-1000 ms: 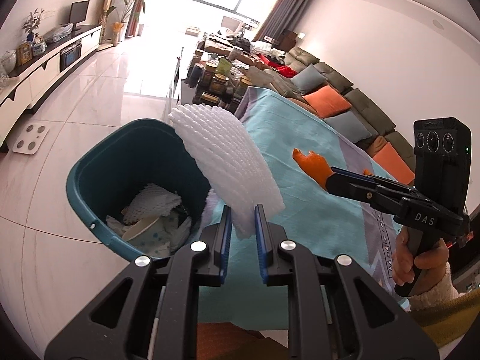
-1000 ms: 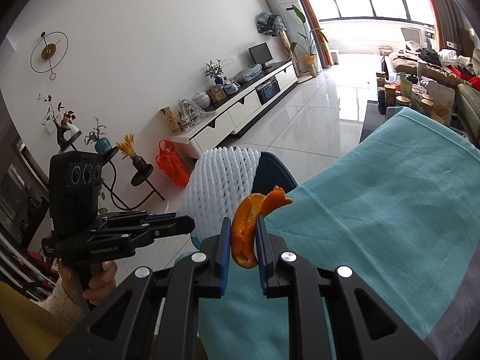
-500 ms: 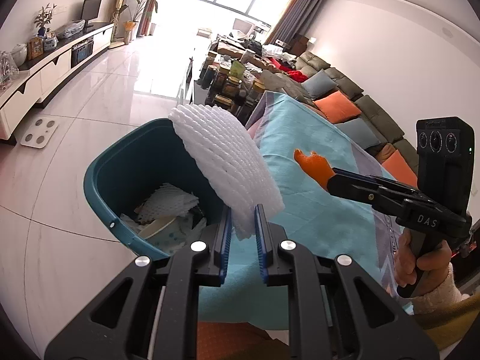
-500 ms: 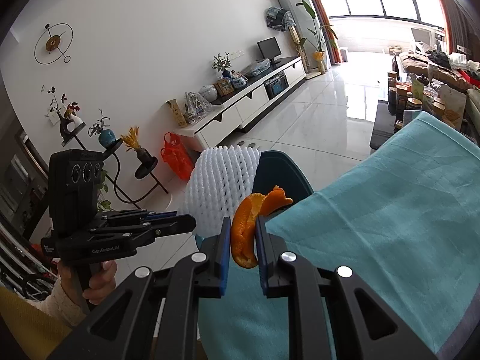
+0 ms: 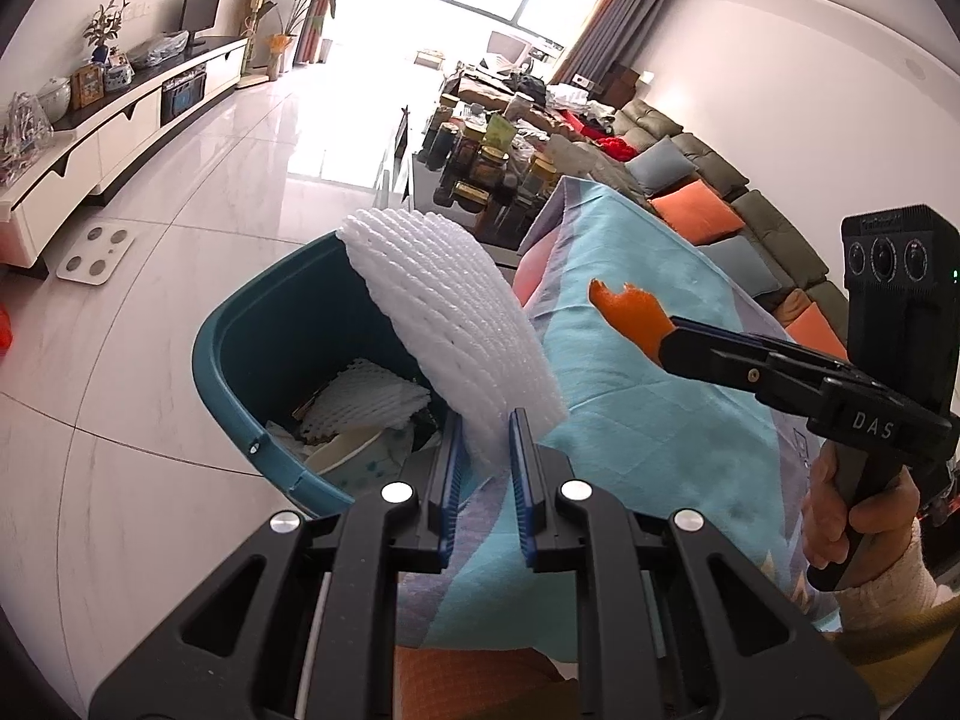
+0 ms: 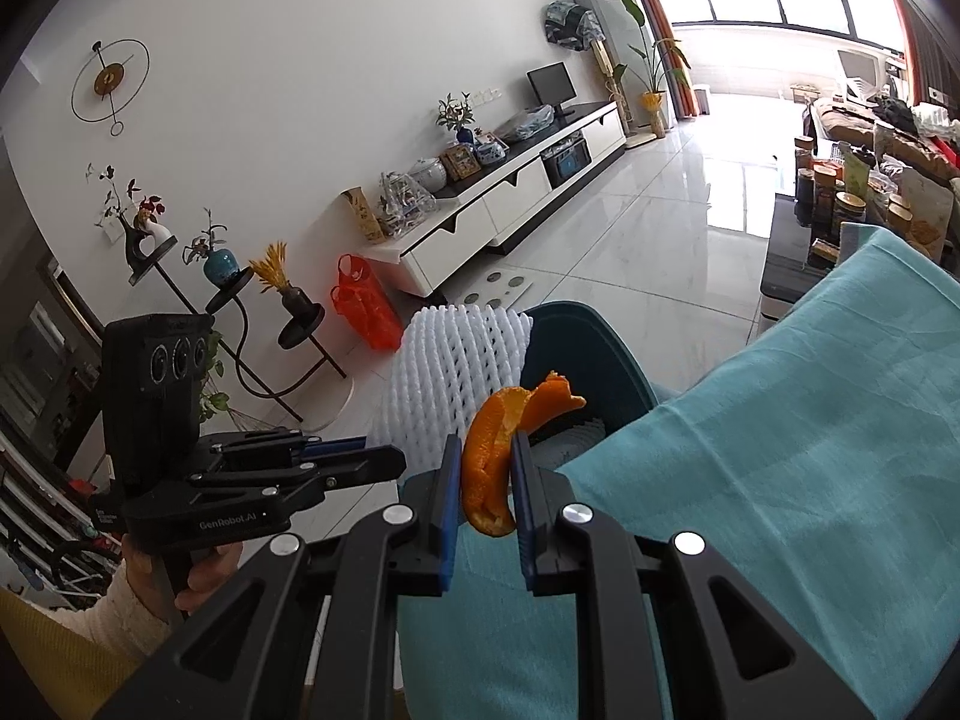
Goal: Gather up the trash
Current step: 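Carry the foam net and orange peel over the teal bin with both tools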
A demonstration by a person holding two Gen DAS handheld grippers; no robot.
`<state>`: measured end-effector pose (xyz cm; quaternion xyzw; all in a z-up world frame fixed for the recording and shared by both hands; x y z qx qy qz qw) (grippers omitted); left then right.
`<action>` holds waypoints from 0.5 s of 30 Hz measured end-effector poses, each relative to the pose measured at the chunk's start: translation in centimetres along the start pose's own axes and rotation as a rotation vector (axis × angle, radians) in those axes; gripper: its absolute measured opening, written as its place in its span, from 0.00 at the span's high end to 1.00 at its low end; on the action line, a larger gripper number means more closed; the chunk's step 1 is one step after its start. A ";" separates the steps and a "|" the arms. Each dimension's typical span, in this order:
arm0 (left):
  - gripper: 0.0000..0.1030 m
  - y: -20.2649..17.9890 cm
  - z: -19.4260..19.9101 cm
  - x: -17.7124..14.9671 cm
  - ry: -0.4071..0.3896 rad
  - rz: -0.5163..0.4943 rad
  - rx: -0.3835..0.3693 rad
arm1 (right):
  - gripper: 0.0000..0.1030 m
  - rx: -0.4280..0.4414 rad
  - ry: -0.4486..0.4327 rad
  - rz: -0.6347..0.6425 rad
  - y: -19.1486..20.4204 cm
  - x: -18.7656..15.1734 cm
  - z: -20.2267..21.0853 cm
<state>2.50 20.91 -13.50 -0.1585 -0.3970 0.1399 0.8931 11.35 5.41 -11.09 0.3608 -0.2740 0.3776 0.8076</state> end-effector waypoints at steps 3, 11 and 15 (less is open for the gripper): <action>0.85 0.2 -0.3 0.0 0.004 0.003 0.008 | 0.86 0.001 0.011 0.001 0.1 0.1 -0.6; 0.85 0.9 -0.8 -0.1 0.015 0.016 0.026 | 0.86 0.000 0.031 -0.003 0.0 0.4 -1.6; 0.85 1.0 -1.0 -0.1 0.019 0.022 0.034 | 0.86 0.001 0.040 -0.006 -0.1 0.6 -2.1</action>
Point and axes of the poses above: each gripper's, at about its wrist camera, not at the fingertips, and z roughly against the way its jaws point, y to its left, x to its top, the point moved 10 cm from there along -z, roughly the way its jaws point, and after that the axes turned 4 degrees about -y, right-handed, at the moved point
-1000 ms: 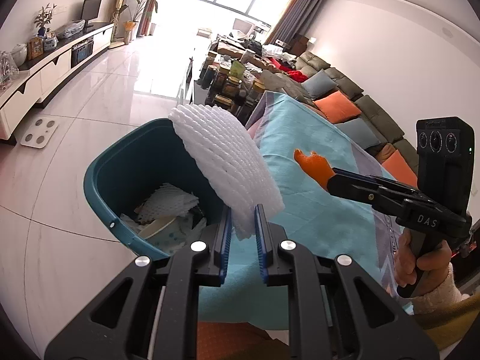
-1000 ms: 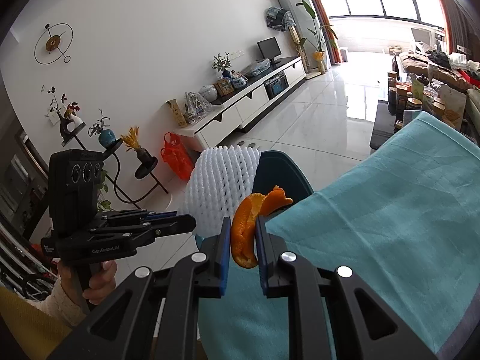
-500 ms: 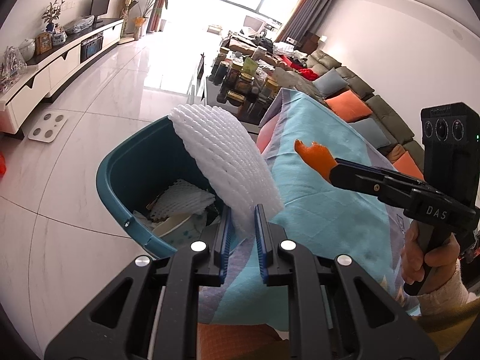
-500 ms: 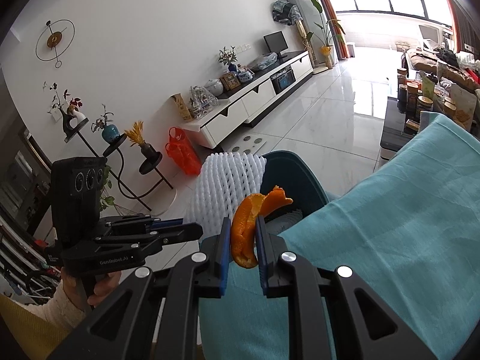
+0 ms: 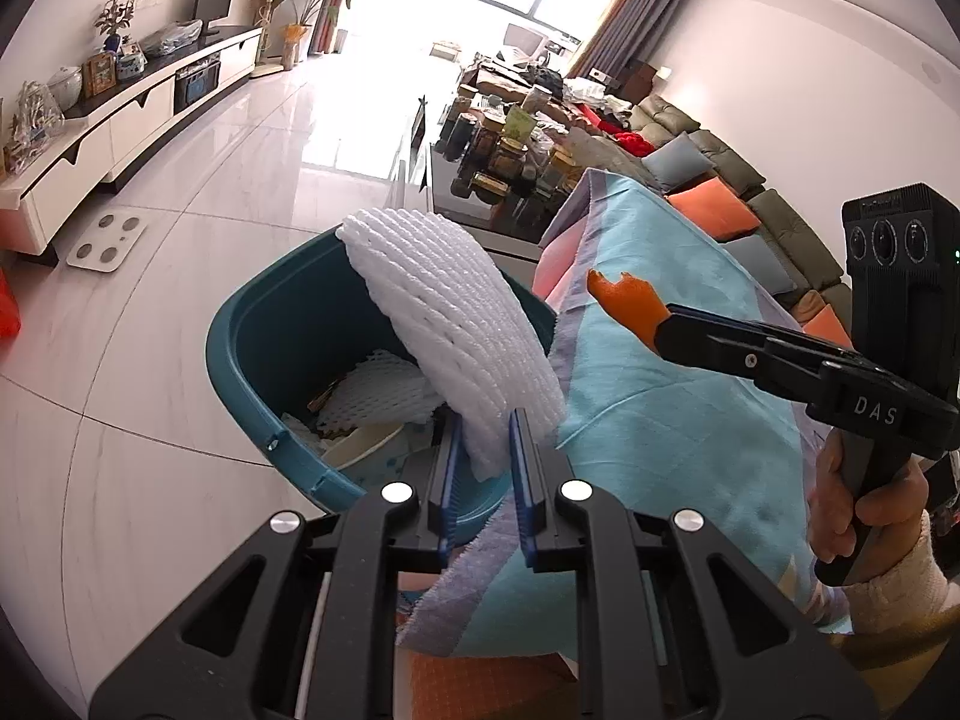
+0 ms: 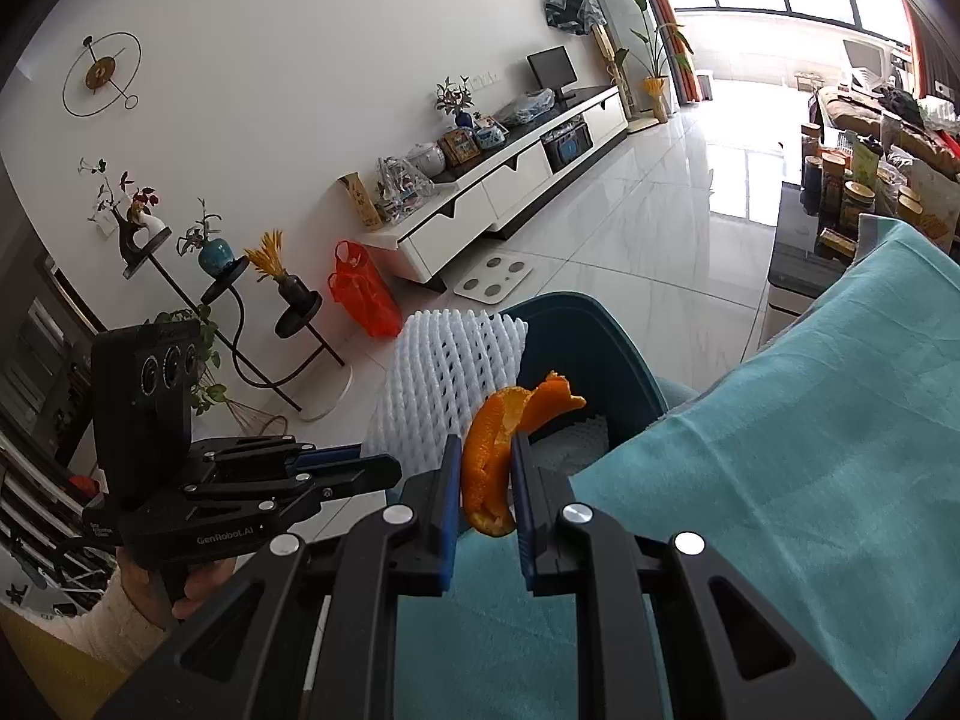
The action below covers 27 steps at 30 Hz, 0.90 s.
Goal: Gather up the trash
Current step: 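Carry the foam net and orange peel over the teal bin with both tools, then open both tools to drop the foam net and orange peel into the bin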
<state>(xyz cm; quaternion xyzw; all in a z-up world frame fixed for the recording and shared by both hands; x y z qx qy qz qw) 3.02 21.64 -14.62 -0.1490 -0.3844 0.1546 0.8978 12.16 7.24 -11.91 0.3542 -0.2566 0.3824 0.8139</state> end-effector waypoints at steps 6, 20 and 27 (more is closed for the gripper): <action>0.85 0.2 -0.4 0.0 0.007 0.009 0.007 | 0.86 -0.002 0.015 -0.006 -0.1 0.2 -0.9; 0.85 1.0 -2.0 0.0 0.029 0.030 0.033 | 0.86 -0.007 0.059 -0.007 0.0 0.7 -3.3; 0.85 2.1 -2.8 -0.2 0.043 0.044 0.047 | 0.86 -0.016 0.080 -0.014 0.0 1.2 -4.8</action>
Point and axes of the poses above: each gripper's, at about its wrist camera, not at the fingertips, and z roughly against the way its jaws point, y to its left, x to its top, the point moved 10 cm from there along -z, roughly the way its jaws point, and after that the axes turned 4 degrees about -y, right-handed, at the moved point
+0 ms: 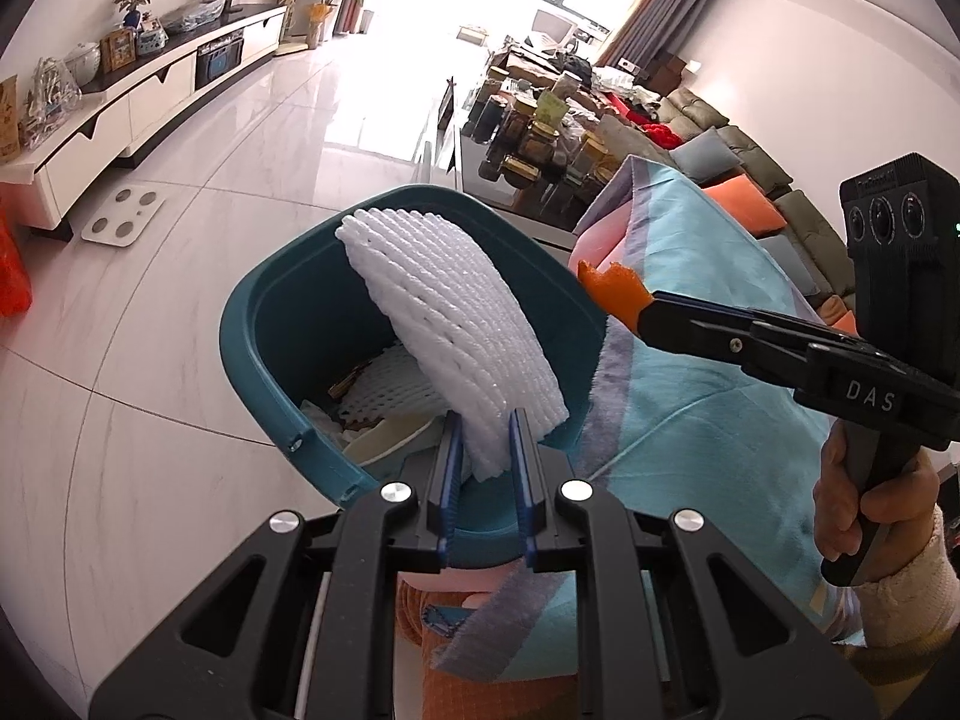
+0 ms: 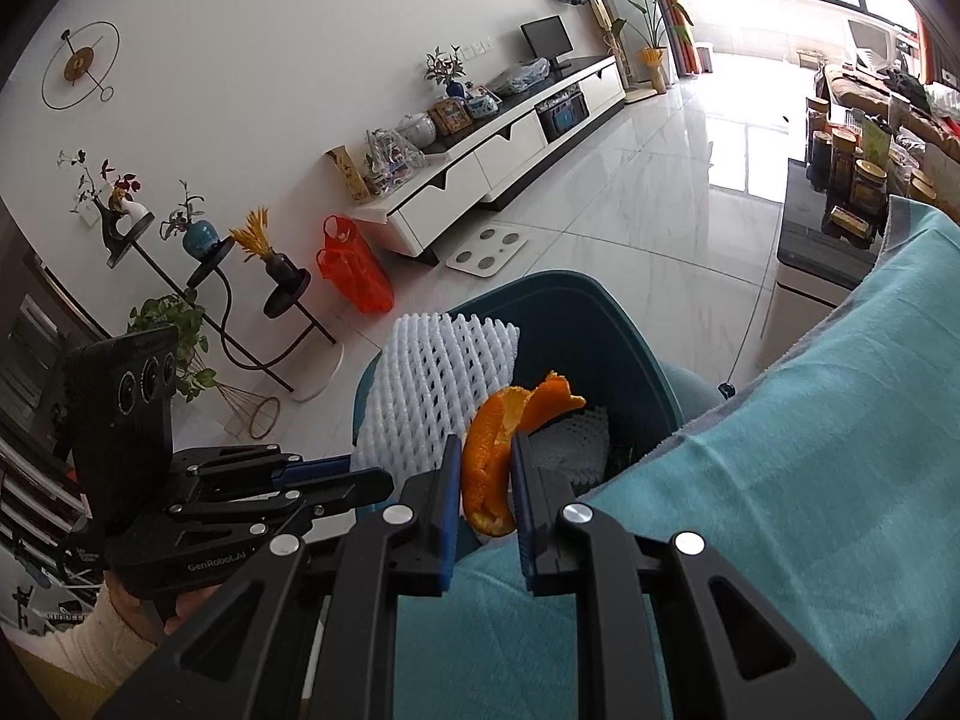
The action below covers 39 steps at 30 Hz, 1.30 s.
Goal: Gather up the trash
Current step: 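Open both tools to drop the foam net and orange peel into the bin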
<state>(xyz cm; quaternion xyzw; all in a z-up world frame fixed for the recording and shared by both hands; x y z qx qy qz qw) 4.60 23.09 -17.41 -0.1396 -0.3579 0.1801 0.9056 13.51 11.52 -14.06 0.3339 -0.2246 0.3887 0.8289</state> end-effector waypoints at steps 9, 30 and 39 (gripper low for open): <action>0.85 0.4 -1.4 -0.1 0.015 0.001 0.017 | 0.85 -0.014 0.035 0.002 0.1 0.4 -2.0; 0.59 1.6 -3.1 0.9 -0.029 0.015 0.070 | 0.76 -0.053 0.031 -0.040 -0.6 0.0 -2.1; 0.50 -0.8 -0.4 1.4 -0.095 -0.040 0.032 | 0.71 -0.053 -0.044 -0.033 -0.7 -0.4 2.4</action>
Point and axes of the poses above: each gripper's, at about its wrist camera, not at the fingertips, and z roughly against the way its jaws point, y to its left, x to its top, the point moved 10 cm from there along -z, roughly the way its jaws point, and after that the axes turned 4 degrees about -y, right-handed, at the moved point
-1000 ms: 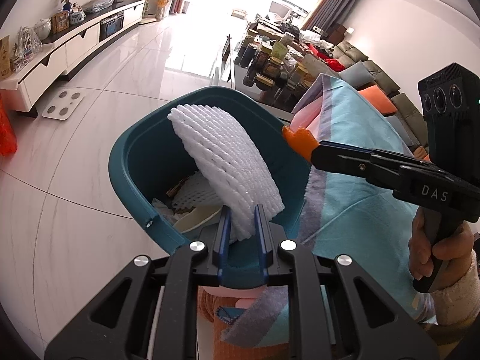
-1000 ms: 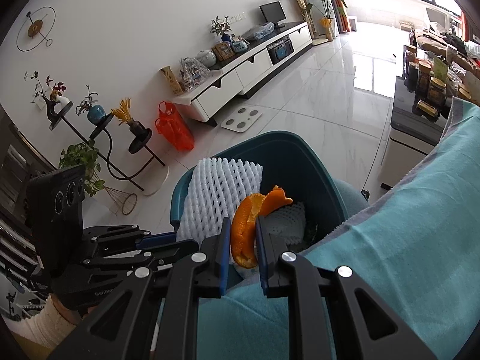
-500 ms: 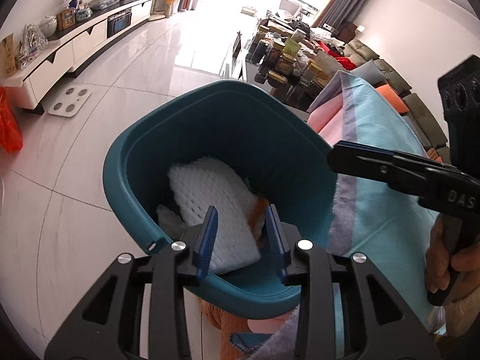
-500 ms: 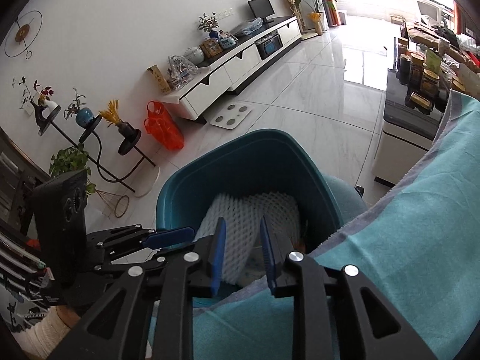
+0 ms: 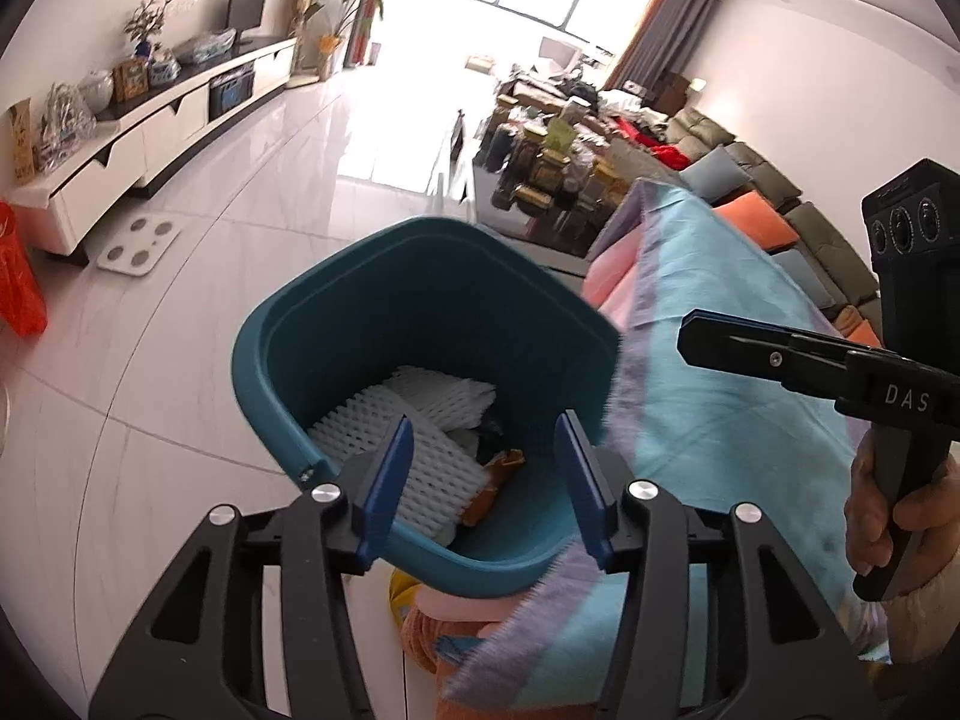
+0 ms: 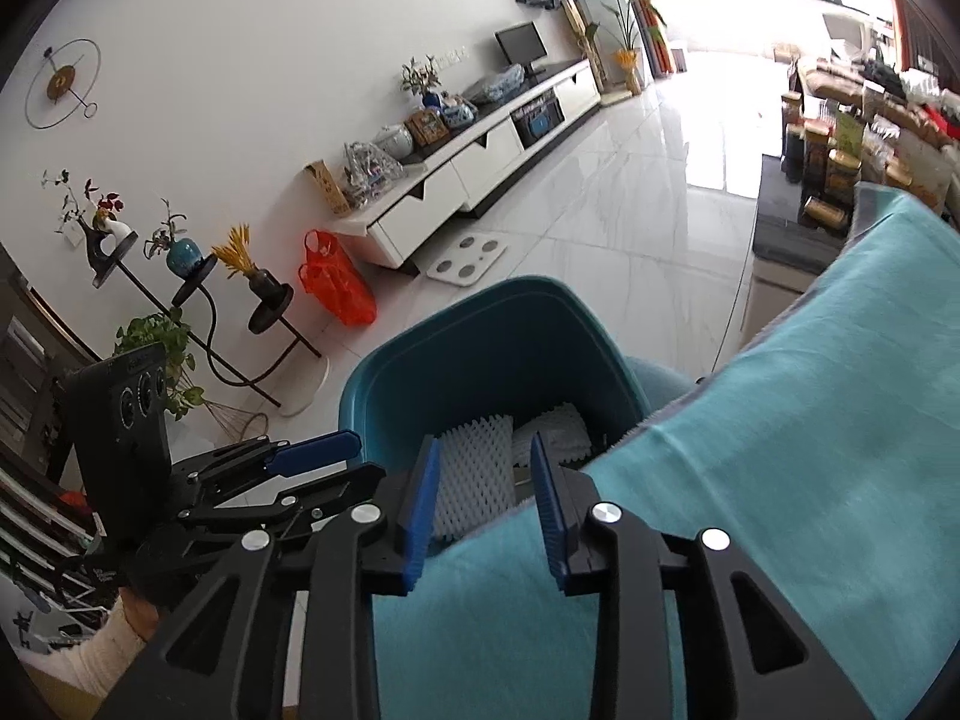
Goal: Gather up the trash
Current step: 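Open both tools to drop the foam net and orange peel into the bin, then move both tools back over the table toward the clear wrapper and orange peel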
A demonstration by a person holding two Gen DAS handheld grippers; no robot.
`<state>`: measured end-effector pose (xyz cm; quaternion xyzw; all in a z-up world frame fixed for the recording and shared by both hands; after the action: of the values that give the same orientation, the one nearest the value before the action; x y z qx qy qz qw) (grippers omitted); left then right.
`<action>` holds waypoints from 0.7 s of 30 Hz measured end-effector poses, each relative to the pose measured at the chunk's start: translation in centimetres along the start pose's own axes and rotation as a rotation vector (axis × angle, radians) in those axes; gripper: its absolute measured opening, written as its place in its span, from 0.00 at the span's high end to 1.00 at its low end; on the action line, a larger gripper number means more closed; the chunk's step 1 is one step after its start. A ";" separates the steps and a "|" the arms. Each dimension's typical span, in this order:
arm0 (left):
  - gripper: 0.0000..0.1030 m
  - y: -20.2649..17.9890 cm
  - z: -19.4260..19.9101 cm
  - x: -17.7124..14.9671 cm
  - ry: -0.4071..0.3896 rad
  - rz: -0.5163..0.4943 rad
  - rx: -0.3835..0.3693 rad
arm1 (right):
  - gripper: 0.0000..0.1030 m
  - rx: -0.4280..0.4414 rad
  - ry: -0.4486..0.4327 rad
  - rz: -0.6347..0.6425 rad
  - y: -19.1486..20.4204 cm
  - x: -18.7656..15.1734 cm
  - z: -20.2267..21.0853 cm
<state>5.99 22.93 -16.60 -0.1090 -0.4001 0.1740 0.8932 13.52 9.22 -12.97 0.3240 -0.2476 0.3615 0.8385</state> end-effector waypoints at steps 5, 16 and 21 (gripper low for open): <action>0.45 -3.1 1.7 0.3 -0.037 -0.055 -0.072 | 0.65 -0.020 -0.055 0.021 -0.4 -0.4 3.4; 0.33 -13.8 3.0 -0.3 -0.062 -0.275 -0.218 | 0.64 -0.118 -0.179 -0.042 -4.8 -3.0 12.2; 0.33 -19.5 2.5 -2.2 -0.013 -0.364 -0.326 | 0.64 -0.203 -0.218 -0.078 -7.8 -5.0 16.2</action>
<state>7.11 4.31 -9.92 -0.1769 -0.4418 -0.0559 0.8777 13.47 -8.82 -8.25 0.2842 -0.3597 0.2644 0.8485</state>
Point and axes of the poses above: each gripper's, at about its wrist camera, not at the fingertips, and z roughly against the way its jaws point, y to its left, x to its top, the point moved 10 cm from there along -z, roughly the way its jaws point, and after that the axes turned 4 degrees about -y, right-handed, at the moved point
